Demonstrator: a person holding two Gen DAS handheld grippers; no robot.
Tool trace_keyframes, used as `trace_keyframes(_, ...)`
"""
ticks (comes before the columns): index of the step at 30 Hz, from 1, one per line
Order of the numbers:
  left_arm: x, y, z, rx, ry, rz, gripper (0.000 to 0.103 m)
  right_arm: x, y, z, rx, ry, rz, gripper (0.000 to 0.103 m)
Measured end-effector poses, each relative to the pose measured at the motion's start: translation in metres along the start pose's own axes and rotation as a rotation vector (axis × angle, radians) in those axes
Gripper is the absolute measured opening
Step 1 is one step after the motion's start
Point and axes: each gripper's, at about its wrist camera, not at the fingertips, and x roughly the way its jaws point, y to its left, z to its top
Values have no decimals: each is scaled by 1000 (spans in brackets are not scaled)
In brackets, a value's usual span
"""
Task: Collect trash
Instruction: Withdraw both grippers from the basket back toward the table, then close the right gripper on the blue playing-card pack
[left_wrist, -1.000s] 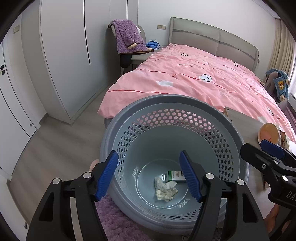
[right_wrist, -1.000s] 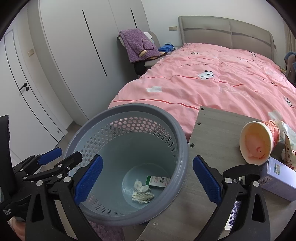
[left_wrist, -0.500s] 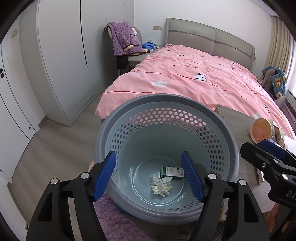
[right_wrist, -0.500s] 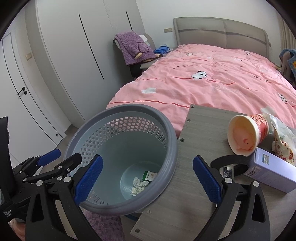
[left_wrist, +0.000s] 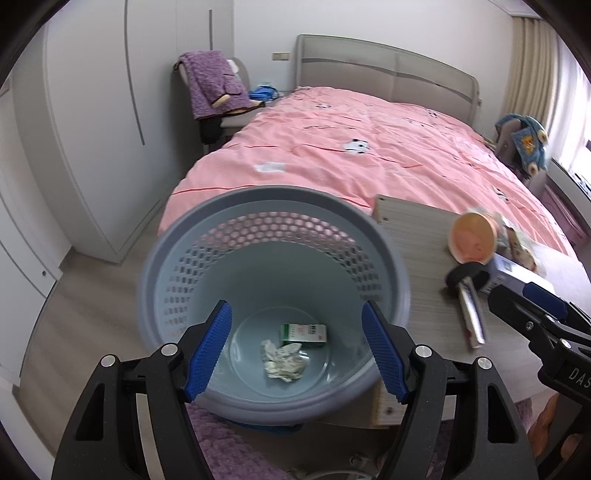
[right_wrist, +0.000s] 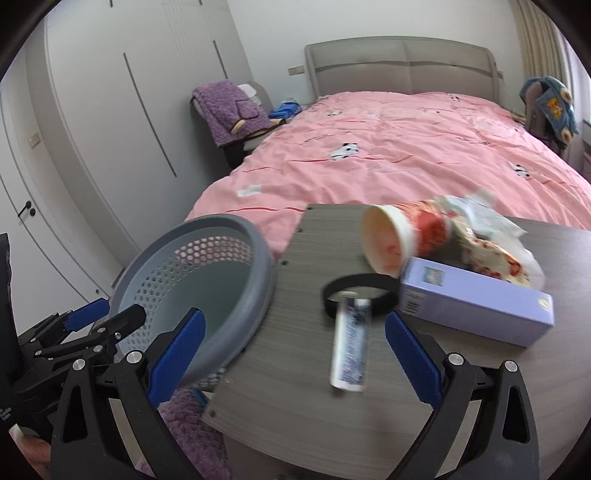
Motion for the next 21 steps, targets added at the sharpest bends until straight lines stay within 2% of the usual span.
trace_keyframes(11, 0, -67, -6, 100, 26, -91, 70, -34, -67, -26, 94, -22, -100, 96)
trace_keyframes(15, -3, -82, -7, 123, 17, -85, 70, -31, -79, -32, 116, -12, -105, 96)
trace_keyframes(21, -6, -76, -6, 111, 2, -42, 70, -10, -73, -35, 99, 26, -79, 96)
